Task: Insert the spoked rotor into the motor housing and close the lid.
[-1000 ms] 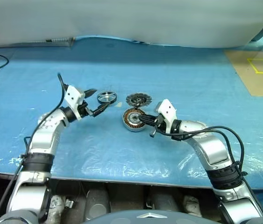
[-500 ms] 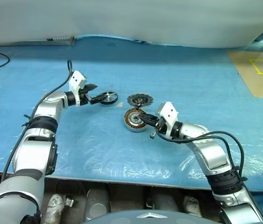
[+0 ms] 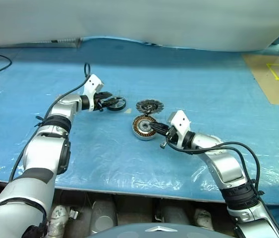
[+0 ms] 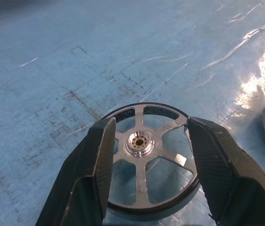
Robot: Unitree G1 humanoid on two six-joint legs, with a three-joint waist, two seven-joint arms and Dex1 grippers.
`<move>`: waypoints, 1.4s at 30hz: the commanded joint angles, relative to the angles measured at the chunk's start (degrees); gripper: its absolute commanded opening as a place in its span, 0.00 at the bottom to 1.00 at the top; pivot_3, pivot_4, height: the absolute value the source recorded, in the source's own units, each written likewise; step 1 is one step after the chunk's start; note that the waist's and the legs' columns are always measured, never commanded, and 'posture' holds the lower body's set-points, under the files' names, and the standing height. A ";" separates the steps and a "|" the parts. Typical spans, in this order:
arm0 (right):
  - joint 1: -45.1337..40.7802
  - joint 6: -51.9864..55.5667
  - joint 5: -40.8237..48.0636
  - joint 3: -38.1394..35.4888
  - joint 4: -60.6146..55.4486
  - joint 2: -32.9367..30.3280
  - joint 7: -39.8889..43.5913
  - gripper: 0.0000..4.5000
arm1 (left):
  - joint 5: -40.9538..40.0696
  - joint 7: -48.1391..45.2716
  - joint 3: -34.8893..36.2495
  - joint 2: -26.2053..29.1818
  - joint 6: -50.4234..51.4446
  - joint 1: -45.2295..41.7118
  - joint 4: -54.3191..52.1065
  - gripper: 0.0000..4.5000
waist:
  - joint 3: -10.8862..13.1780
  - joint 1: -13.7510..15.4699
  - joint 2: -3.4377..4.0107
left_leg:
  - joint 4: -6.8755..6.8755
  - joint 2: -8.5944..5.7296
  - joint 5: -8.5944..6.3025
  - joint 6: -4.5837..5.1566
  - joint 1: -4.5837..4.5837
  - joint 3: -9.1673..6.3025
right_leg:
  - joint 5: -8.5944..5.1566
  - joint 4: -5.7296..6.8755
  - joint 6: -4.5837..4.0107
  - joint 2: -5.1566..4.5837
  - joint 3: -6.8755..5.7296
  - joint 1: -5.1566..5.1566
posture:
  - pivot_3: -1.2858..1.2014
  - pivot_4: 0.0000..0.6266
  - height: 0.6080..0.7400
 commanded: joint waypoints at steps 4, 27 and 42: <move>3.04 -5.83 2.13 -3.56 -2.23 1.67 -1.33 0.00 | 2.72 2.56 -0.12 -0.61 -0.74 -2.01 0.97 0.57 | 0.01 0.31 -0.01 | -0.02 0.00 0.00 0.00 -0.02 -0.01 | 0.01 -0.05 0.02 0.00 -0.01 0.00 | 0.52 0.24 1.00; 7.37 -8.03 1.60 -5.04 1.75 2.64 -3.17 0.00 | 8.92 2.55 -3.38 -1.19 -3.42 0.64 1.61 0.29 | 0.02 0.69 -0.03 | -0.09 -0.01 0.00 0.00 0.03 -0.02 | -0.08 -0.30 -0.14 -0.03 -0.07 0.15 | 0.52 0.24 1.00; 7.97 -7.88 1.85 -5.40 1.06 2.53 -3.51 0.00 | 8.14 -2.60 -2.87 2.26 -5.43 1.84 0.17 0.29 | 0.02 0.58 -0.03 | -0.13 0.00 0.00 0.00 0.10 -0.01 | -0.10 -0.33 -0.18 -0.03 -0.07 0.19 | 0.52 0.24 1.00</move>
